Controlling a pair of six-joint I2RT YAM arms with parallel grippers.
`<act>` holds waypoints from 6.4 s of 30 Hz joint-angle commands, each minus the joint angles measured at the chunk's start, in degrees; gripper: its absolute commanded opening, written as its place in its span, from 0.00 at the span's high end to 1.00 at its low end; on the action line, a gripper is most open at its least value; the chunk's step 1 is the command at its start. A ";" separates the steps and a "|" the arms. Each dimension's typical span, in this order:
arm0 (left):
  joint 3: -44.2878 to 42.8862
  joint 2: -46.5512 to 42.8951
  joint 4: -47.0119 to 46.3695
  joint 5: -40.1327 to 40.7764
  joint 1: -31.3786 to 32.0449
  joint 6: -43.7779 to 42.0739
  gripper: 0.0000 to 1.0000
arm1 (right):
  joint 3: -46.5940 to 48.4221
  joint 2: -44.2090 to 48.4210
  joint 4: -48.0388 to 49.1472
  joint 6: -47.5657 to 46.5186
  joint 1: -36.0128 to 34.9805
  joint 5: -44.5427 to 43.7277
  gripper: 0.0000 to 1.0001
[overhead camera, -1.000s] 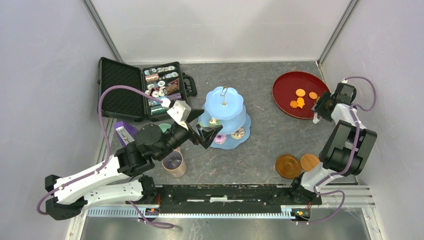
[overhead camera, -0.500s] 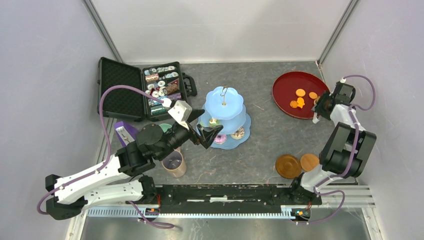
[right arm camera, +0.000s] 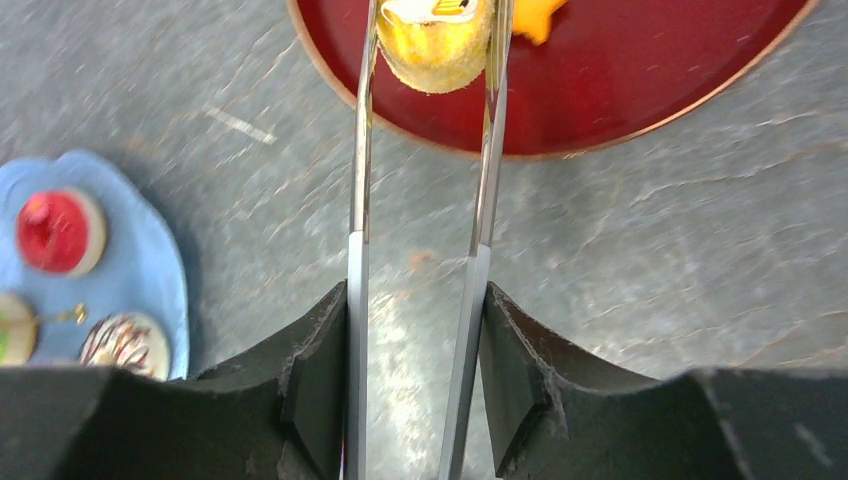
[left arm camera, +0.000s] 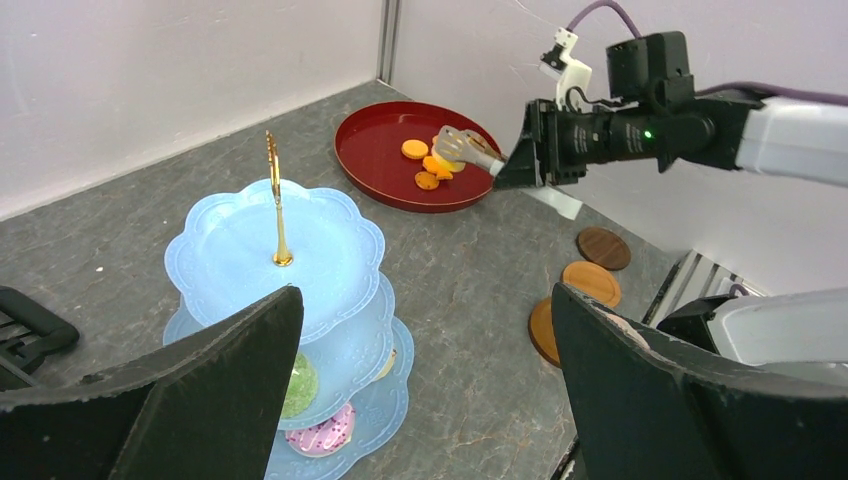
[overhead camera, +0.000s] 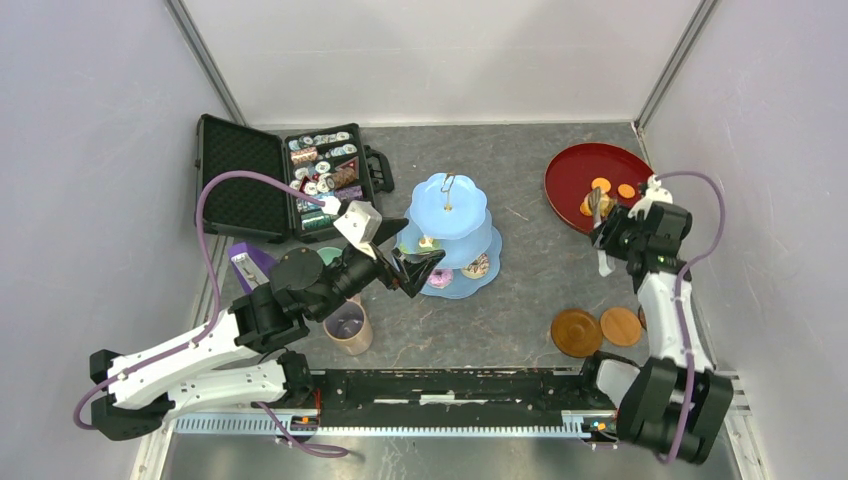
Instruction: Serve the afternoon tea
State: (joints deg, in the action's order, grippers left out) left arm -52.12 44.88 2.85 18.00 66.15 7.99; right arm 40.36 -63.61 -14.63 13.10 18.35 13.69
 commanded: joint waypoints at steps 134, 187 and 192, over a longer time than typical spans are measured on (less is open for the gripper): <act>-1.23 2.89 -0.40 4.96 3.81 -7.64 0.00 | 11.71 -20.29 1.23 -2.88 -3.92 -10.17 0.42; -5.79 1.43 3.12 4.76 3.82 -5.85 0.00 | 5.25 11.29 -3.25 -0.44 -13.89 19.05 0.98; -9.75 0.61 6.15 4.88 3.83 -3.19 0.00 | 7.12 13.77 -0.62 4.64 -24.10 18.10 0.98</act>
State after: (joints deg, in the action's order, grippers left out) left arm -57.23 46.72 7.70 22.37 69.63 2.90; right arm 43.59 -51.92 -19.40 13.02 -0.49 29.61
